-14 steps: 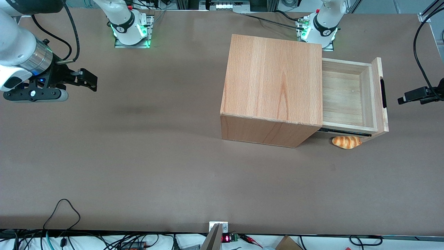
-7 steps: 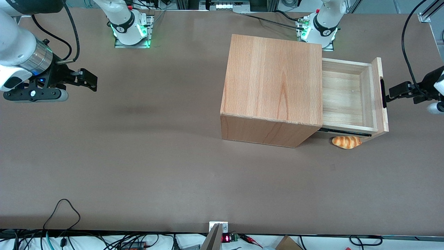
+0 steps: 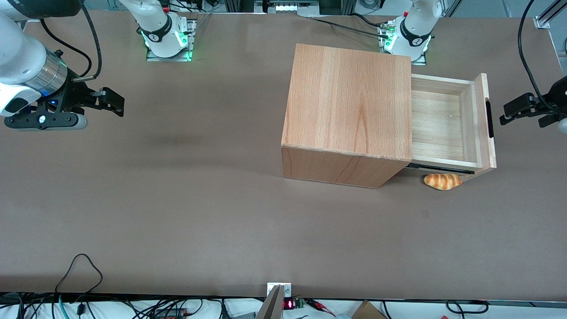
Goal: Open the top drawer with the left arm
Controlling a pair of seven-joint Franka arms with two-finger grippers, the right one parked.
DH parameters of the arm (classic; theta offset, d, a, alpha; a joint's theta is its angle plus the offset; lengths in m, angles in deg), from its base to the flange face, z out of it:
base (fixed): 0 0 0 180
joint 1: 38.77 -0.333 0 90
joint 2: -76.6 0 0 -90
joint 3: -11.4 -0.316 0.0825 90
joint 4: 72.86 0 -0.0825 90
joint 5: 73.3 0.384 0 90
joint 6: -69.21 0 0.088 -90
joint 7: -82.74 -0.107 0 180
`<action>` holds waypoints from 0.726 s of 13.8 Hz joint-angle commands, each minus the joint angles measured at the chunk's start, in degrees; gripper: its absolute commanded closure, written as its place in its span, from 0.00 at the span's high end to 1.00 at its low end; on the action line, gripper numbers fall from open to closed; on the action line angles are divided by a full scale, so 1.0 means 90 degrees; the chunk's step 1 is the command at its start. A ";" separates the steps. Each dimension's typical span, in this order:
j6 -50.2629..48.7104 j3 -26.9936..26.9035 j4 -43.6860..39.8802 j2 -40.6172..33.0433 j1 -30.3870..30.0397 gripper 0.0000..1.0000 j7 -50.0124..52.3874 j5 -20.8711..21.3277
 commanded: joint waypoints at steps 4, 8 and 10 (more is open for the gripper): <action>-0.0264 -0.1537 -0.0065 -0.0239 0.1659 1.00 0.0184 0.0230; -0.0264 -0.1559 -0.0317 -0.0190 0.1651 1.00 0.0193 0.0220; -0.0254 -0.1559 -0.0455 -0.0151 0.1641 1.00 0.0164 0.0220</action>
